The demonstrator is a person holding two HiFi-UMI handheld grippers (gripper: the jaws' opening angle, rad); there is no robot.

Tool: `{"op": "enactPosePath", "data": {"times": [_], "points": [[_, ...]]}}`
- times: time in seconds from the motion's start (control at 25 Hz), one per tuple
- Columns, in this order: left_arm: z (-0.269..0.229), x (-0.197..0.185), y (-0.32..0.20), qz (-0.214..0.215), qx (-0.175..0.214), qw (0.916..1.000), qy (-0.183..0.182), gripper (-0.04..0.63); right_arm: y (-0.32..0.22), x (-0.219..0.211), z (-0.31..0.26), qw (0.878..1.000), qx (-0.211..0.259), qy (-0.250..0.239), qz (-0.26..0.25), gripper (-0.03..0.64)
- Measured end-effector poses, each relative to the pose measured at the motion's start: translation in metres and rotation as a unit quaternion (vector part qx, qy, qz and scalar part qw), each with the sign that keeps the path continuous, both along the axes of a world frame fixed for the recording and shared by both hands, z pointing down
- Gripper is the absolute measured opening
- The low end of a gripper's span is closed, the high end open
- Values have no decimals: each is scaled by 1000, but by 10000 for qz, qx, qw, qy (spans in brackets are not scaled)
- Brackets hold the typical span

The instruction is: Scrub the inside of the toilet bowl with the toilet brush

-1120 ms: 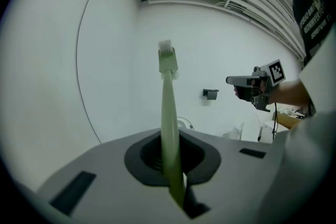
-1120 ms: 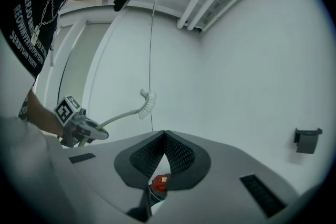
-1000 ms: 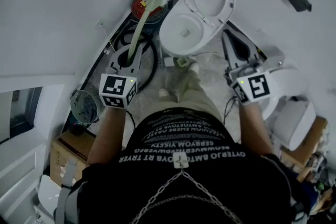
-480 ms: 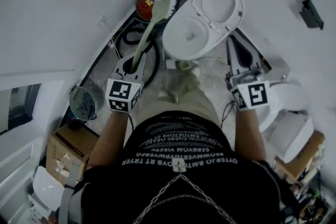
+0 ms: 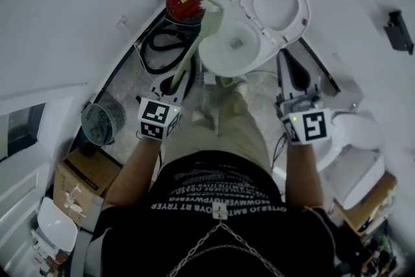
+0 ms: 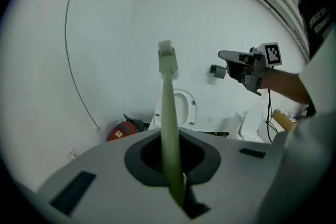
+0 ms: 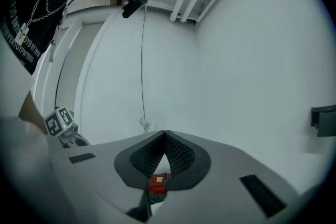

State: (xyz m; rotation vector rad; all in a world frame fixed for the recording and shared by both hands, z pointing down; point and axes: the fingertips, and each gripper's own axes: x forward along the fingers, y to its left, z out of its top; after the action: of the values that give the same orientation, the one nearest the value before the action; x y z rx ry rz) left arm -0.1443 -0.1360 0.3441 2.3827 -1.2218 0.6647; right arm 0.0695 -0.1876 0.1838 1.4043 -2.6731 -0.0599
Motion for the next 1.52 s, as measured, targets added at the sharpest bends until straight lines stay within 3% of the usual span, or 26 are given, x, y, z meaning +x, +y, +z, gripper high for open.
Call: {"op": "enactPosePath", "data": {"times": [0.28, 0.56, 1.2, 1.36, 1.52], "points": [[54, 7, -6, -93, -487, 9987, -111, 2, -21, 1, 34, 9993, -252, -279, -36, 3], [121, 22, -9, -112, -1006, 9945, -250, 2, -45, 15, 85, 9981, -564, -249, -50, 3], [230, 57, -34, -391, -1804, 9825, -266, 2, -110, 34, 159, 9965, -754, -288, -228, 3], [262, 65, -32, -397, -2131, 9758, -292, 2, -119, 38, 183, 9957, -840, -286, -278, 3], [296, 73, -22, -408, -2618, 9638, -285, 2, -129, 43, 205, 9946, -962, -255, -309, 3]]}}
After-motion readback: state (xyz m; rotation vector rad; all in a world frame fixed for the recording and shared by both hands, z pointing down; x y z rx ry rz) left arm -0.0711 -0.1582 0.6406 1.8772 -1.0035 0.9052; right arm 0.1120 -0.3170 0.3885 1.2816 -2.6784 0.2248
